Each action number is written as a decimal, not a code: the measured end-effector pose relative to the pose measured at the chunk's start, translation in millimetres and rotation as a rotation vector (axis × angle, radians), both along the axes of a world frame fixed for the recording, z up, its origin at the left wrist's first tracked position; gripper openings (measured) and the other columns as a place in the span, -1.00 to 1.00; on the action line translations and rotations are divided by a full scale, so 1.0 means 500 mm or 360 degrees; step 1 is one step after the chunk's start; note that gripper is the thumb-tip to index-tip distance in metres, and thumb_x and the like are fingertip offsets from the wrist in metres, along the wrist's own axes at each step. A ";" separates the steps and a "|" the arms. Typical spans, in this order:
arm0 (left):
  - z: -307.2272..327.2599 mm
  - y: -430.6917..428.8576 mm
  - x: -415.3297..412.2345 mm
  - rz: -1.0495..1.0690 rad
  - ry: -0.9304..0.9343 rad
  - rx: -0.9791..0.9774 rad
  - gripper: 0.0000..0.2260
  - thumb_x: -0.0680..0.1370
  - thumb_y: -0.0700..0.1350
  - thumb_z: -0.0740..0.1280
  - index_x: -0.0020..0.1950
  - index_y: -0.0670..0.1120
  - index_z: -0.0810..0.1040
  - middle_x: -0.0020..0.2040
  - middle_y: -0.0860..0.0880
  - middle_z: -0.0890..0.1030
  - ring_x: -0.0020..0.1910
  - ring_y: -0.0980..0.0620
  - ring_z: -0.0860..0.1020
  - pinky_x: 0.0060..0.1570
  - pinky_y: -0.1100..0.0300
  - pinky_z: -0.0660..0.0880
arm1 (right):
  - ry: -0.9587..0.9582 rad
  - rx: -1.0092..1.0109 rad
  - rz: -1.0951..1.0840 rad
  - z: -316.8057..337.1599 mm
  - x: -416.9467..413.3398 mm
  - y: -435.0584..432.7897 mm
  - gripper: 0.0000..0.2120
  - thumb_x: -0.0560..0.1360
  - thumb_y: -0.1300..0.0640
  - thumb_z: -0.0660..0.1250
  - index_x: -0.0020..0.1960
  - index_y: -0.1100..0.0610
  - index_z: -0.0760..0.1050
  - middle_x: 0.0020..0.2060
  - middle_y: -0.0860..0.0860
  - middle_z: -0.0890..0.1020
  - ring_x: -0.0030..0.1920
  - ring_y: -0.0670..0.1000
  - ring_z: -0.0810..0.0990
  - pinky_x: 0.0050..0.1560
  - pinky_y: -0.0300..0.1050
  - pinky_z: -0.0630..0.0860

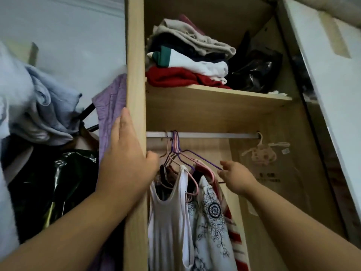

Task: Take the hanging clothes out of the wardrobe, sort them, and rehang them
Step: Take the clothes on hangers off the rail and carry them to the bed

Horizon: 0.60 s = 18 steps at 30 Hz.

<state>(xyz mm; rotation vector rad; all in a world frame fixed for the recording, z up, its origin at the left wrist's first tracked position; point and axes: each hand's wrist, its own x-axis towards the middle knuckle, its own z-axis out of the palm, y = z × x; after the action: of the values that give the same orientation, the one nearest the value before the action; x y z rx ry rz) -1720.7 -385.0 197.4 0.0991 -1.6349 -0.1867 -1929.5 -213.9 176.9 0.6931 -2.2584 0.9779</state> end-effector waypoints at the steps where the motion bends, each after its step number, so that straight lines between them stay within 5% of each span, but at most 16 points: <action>1: -0.002 0.002 -0.002 -0.0013 0.0070 0.0032 -0.18 0.38 -0.17 0.35 0.54 -0.06 0.00 0.49 -0.14 0.21 0.42 -0.13 0.25 0.34 0.00 0.25 | -0.0019 0.0002 0.0045 0.008 -0.014 -0.005 -0.55 0.59 0.07 0.20 0.44 0.17 0.29 0.36 0.11 0.44 0.33 0.10 0.43 0.27 -0.10 0.35; 6: -0.011 0.008 0.000 -0.0100 0.0311 0.0147 -0.34 0.34 -0.10 0.38 0.44 -0.03 0.30 0.27 -0.09 0.48 0.19 -0.08 0.47 0.18 0.05 0.39 | -0.0110 -0.0038 0.0248 0.042 -0.078 -0.050 -0.58 0.56 0.15 0.23 0.40 0.20 0.34 0.31 0.14 0.49 0.27 0.12 0.49 0.27 -0.06 0.42; 9: -0.009 0.016 0.002 -0.0070 0.0307 0.0154 -0.32 0.28 -0.02 0.28 0.42 0.00 0.31 0.25 -0.07 0.51 0.17 -0.05 0.48 0.16 0.07 0.41 | -0.0129 -0.0114 0.0285 0.048 -0.112 -0.074 -0.77 0.54 0.14 0.25 0.10 0.23 0.57 -0.08 0.15 0.64 -0.01 0.14 0.60 -0.07 -0.07 0.50; 11: -0.007 0.020 0.003 -0.0016 0.0300 0.0137 -0.32 0.28 -0.02 0.28 0.42 -0.03 0.32 0.24 -0.06 0.51 0.17 -0.06 0.48 0.16 0.07 0.41 | -0.0139 -0.0211 0.0292 0.049 -0.128 -0.083 -0.78 0.55 0.11 0.24 -0.08 0.22 0.58 -0.33 0.09 0.56 -0.20 0.13 0.56 -0.28 -0.11 0.40; 18: -0.009 0.022 0.004 0.0077 0.0271 0.0140 -0.31 0.29 -0.02 0.28 0.43 -0.03 0.30 0.28 -0.04 0.48 0.22 -0.03 0.45 0.20 0.13 0.36 | -0.0042 -0.0562 0.0259 0.083 -0.155 -0.064 -0.78 0.57 0.07 0.22 -0.14 0.16 0.55 -0.34 0.09 0.54 -0.22 0.17 0.53 -0.29 -0.11 0.35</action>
<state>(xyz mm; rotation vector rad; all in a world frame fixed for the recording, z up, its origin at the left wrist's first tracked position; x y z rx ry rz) -1718.5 -373.8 192.9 0.1851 -1.4532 -0.2239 -2007.0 -246.1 218.5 0.7152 -1.9988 1.4270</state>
